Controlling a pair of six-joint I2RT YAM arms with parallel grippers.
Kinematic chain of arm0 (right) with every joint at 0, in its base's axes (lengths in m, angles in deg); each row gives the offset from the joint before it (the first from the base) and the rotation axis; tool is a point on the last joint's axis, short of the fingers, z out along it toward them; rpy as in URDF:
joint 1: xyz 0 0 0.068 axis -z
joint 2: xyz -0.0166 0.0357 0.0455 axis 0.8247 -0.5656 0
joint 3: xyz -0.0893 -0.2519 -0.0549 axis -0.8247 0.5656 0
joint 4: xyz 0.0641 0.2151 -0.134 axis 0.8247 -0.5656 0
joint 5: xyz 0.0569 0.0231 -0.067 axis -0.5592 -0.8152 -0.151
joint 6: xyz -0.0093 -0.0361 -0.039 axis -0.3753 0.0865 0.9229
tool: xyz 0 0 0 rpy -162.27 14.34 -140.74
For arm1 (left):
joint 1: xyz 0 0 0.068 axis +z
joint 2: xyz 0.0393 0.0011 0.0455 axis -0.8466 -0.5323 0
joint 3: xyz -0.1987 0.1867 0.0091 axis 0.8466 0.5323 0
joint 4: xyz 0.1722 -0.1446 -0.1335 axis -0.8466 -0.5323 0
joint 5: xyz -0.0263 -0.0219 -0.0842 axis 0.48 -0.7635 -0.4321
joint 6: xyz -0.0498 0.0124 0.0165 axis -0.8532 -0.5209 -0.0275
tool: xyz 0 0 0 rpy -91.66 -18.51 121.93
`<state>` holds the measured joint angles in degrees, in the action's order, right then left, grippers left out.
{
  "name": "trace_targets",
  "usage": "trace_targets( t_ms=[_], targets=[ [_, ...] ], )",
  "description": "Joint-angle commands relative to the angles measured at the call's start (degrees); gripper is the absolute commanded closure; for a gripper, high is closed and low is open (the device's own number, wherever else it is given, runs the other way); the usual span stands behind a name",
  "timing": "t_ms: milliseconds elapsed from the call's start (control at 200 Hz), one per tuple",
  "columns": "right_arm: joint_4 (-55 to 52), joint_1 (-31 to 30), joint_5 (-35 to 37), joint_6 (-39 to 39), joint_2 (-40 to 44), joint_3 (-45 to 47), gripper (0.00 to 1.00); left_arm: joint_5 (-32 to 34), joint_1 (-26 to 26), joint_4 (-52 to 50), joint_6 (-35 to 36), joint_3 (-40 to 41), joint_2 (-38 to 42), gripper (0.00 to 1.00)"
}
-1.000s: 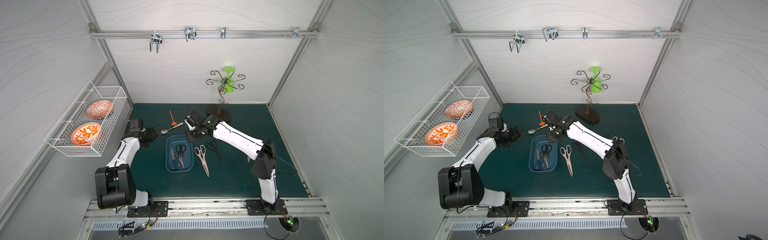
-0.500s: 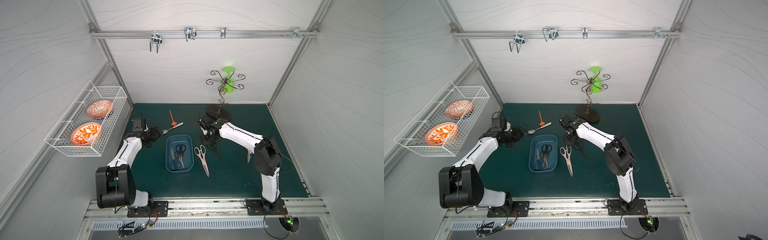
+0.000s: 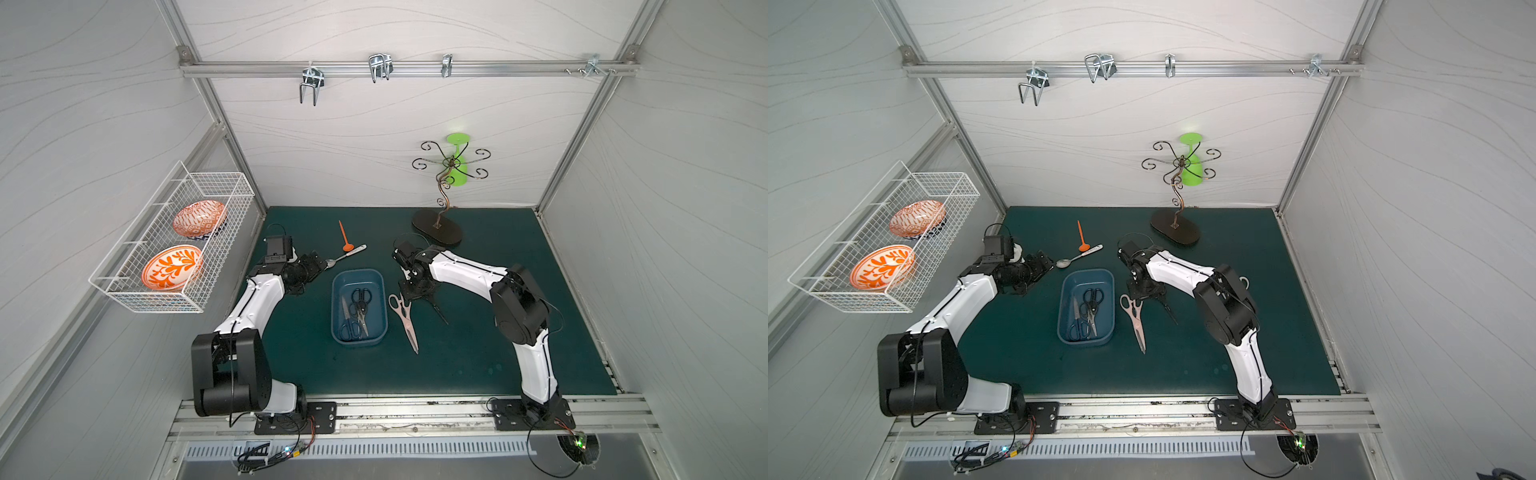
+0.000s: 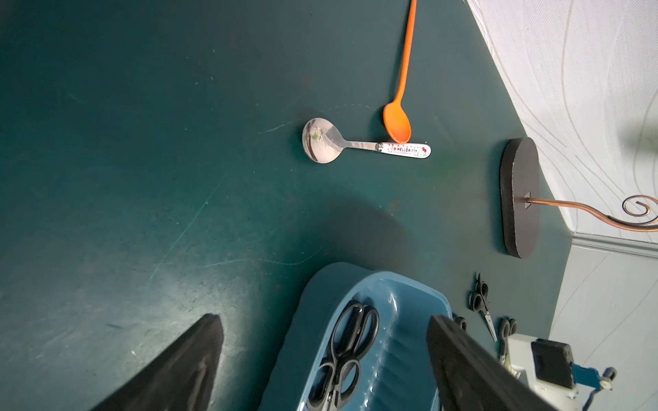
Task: Put the scissors into the storage box
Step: Pick up the scissors from the center of the board.
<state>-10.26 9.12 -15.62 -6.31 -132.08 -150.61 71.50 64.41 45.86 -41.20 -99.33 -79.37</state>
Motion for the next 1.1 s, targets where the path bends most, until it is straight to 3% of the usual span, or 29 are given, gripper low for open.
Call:
trace_targets(
  t_ms=[0,870,1090],
  targets=[
    [-0.66,-0.25,0.59,-1.44,-2.35,-1.31,0.73,-0.65,-0.2,1.71,0.44,-0.84,0.13,0.06],
    [-4.12,-1.25,2.69,-3.62,-8.6,-5.27,0.77,-0.3,-0.18,1.45,0.35,-0.92,0.42,0.06],
    [-5.08,-1.38,3.66,-4.45,-9.31,-5.76,0.86,-0.25,-0.2,1.42,0.31,-0.92,0.39,0.06]
  ],
)
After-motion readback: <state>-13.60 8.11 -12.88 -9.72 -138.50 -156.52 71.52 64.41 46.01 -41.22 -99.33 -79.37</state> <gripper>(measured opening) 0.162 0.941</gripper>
